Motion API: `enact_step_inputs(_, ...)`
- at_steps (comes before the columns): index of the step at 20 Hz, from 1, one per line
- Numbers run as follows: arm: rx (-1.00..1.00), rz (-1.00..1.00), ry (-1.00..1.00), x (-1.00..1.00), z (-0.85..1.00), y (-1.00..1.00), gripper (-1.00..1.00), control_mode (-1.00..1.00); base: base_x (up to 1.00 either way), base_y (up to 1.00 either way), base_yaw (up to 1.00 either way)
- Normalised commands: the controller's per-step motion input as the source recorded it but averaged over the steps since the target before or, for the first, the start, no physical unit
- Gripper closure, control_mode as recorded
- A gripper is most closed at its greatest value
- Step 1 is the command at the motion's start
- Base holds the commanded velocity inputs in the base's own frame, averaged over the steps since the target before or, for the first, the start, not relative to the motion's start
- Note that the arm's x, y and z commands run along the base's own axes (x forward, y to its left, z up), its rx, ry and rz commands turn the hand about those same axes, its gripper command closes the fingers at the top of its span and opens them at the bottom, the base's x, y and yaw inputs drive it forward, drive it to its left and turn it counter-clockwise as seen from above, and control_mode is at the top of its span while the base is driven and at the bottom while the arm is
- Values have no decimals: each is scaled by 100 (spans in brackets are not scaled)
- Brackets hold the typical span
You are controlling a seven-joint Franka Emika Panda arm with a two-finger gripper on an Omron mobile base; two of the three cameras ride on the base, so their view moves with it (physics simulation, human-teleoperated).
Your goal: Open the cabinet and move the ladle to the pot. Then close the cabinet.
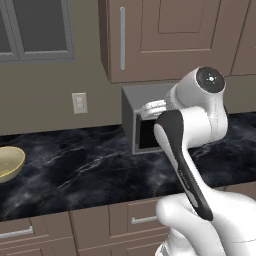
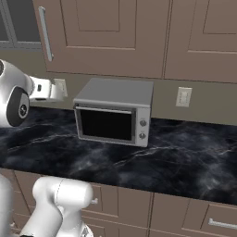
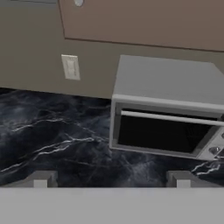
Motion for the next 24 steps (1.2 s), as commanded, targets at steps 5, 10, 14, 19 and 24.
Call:
enact_step_inputs(5,0,0,-15,-8,46,25,-100,-100,0,0,0)
enact_step_inputs(10,0,0,-10,0,38,28,-100,-100,0,0,0)
enact_step_inputs(14,0,0,-5,2,36,23,-100,-100,0,0,0)
enact_step_inputs(19,0,0,-5,10,29,16,-100,-100,0,0,0)
enact_step_inputs(24,0,0,-3,20,27,8,-100,-100,0,0,0)
